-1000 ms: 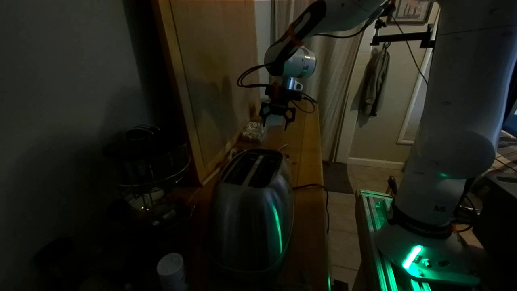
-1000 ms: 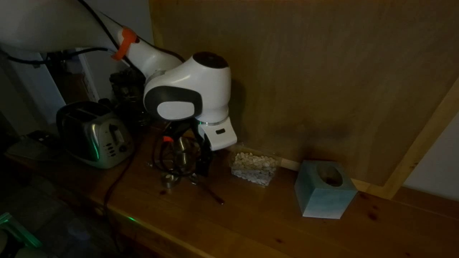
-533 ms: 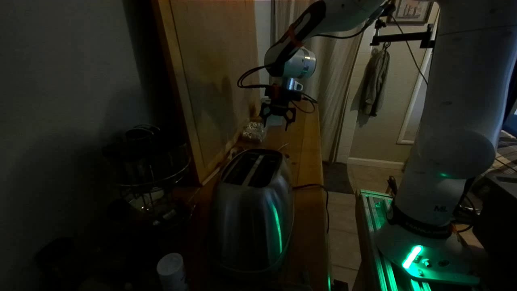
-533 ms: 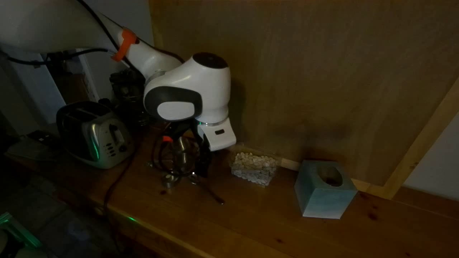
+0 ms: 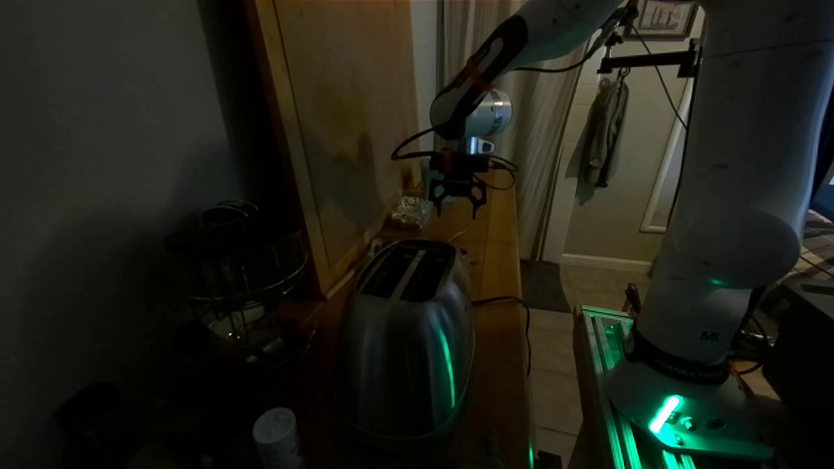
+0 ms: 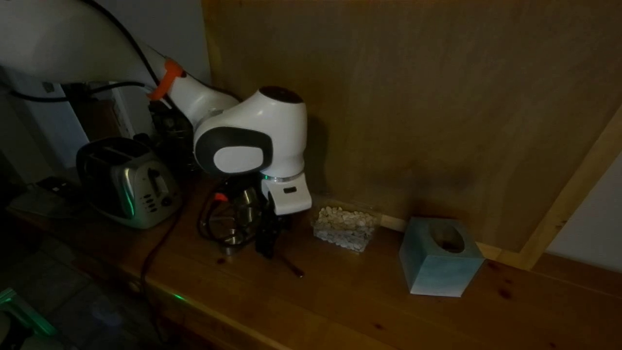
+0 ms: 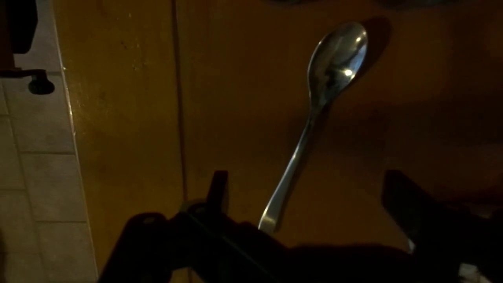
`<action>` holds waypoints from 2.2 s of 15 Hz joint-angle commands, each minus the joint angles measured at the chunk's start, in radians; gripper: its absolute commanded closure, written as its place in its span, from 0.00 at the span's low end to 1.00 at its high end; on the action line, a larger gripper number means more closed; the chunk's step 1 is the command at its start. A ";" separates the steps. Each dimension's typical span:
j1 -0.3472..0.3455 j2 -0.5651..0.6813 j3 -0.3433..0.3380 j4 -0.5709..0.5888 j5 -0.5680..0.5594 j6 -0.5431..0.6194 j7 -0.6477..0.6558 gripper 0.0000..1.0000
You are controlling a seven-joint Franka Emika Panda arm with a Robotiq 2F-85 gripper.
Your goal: Use the silver spoon to place contents from the clear container on the right into the medium measuring cup.
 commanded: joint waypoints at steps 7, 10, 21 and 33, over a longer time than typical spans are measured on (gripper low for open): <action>-0.015 0.060 -0.003 -0.006 0.129 0.053 0.013 0.00; -0.018 0.087 -0.006 0.001 0.163 0.081 0.015 0.32; -0.028 0.167 -0.006 0.068 0.246 0.083 0.019 0.59; -0.033 0.210 -0.030 0.109 0.227 0.079 0.074 0.60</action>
